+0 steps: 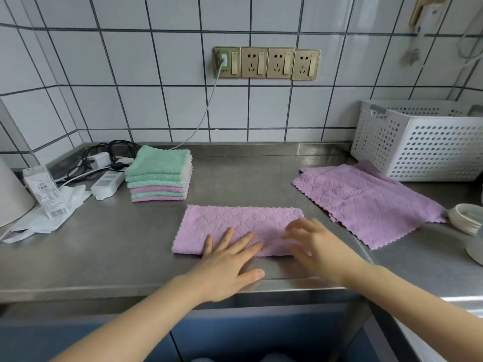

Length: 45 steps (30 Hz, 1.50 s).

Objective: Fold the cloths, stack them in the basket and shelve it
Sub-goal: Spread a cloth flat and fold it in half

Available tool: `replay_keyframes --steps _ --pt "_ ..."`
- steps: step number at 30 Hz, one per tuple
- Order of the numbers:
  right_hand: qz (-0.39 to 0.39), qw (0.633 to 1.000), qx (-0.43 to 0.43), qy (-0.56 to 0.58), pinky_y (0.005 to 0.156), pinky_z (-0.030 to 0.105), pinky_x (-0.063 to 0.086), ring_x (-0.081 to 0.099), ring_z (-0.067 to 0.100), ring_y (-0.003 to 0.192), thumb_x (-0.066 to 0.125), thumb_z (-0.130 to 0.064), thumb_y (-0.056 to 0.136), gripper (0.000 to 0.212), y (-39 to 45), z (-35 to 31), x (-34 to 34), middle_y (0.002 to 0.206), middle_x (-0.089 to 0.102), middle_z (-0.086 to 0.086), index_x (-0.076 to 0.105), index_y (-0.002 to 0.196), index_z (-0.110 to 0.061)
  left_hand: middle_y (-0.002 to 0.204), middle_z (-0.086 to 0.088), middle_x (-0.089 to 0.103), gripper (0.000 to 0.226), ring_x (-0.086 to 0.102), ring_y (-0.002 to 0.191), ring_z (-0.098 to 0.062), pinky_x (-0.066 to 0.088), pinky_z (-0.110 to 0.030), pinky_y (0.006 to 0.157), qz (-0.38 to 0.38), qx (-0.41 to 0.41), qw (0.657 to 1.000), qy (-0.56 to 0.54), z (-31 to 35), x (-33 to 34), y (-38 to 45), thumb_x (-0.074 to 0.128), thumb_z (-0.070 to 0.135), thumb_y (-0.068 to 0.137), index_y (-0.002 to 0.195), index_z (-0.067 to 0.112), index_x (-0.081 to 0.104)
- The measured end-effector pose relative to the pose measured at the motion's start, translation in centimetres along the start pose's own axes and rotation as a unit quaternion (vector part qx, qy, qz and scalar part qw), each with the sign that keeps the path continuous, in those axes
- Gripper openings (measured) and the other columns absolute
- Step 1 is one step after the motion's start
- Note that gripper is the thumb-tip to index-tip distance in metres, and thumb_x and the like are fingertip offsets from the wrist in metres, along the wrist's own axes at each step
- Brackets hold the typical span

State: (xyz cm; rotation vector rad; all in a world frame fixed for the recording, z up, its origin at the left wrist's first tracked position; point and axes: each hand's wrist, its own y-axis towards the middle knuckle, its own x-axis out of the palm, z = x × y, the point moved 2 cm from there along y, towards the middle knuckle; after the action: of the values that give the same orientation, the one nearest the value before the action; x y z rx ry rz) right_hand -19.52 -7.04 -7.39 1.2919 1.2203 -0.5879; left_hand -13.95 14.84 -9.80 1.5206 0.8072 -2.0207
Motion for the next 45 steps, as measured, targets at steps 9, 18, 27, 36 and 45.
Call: replay_keyframes --steps 9,18,27,36,45 --pt "-0.048 0.990 -0.076 -0.112 0.068 0.033 0.057 0.064 0.022 0.090 0.068 -0.009 0.082 0.022 -2.6 1.6 0.9 0.105 0.065 0.002 0.067 0.103 -0.013 0.150 0.022 -0.021 0.095 -0.021 0.143 -0.008 -0.010 -0.039 0.117 0.037 -0.071 0.997 0.014 -4.0 -0.1 -3.0 -0.006 0.080 0.065 0.149 0.036 -0.008" --pt "0.040 0.995 -0.045 -0.084 0.055 0.036 0.049 0.053 0.023 0.060 0.048 -0.019 0.080 0.011 -0.6 -4.2 -2.1 0.067 0.056 -0.002 0.056 0.073 -0.014 0.160 0.007 0.002 0.071 -0.003 0.147 -0.018 0.002 -0.041 0.119 0.136 -0.071 0.988 -0.022 1.3 -0.6 -2.0 0.040 0.053 0.093 0.151 0.034 0.003" --pt "0.001 0.991 0.071 0.109 0.084 0.019 0.049 0.064 0.012 0.098 0.056 -0.015 0.093 0.021 0.1 0.0 -3.8 0.110 0.065 -0.006 0.064 0.112 -0.021 0.144 0.011 0.044 0.057 0.027 0.139 -0.010 0.016 -0.018 0.113 0.132 0.059 0.971 -0.192 1.1 0.0 -0.7 0.045 -0.004 0.092 0.137 0.032 0.046" --pt "-0.060 0.981 -0.079 0.166 0.100 0.023 0.043 0.054 0.006 0.119 0.061 -0.027 0.092 0.031 -0.3 -2.0 1.4 0.124 0.059 -0.005 0.062 0.120 -0.016 0.112 0.035 0.058 0.061 0.045 0.120 0.013 0.037 -0.001 0.093 0.094 0.111 0.979 -0.146 -3.0 -1.6 -3.0 0.055 -0.006 0.090 0.110 0.052 0.060" --pt "-0.082 0.947 0.059 0.306 0.055 0.028 0.042 0.049 0.003 0.057 0.053 -0.041 0.080 0.026 1.0 -1.6 0.9 0.065 0.060 -0.015 0.066 0.066 -0.023 0.076 0.014 0.071 0.038 0.065 0.073 0.002 0.050 -0.017 0.069 0.242 -0.047 0.916 -0.315 -5.2 -1.4 -4.2 0.062 -0.005 0.082 0.076 0.031 0.070"
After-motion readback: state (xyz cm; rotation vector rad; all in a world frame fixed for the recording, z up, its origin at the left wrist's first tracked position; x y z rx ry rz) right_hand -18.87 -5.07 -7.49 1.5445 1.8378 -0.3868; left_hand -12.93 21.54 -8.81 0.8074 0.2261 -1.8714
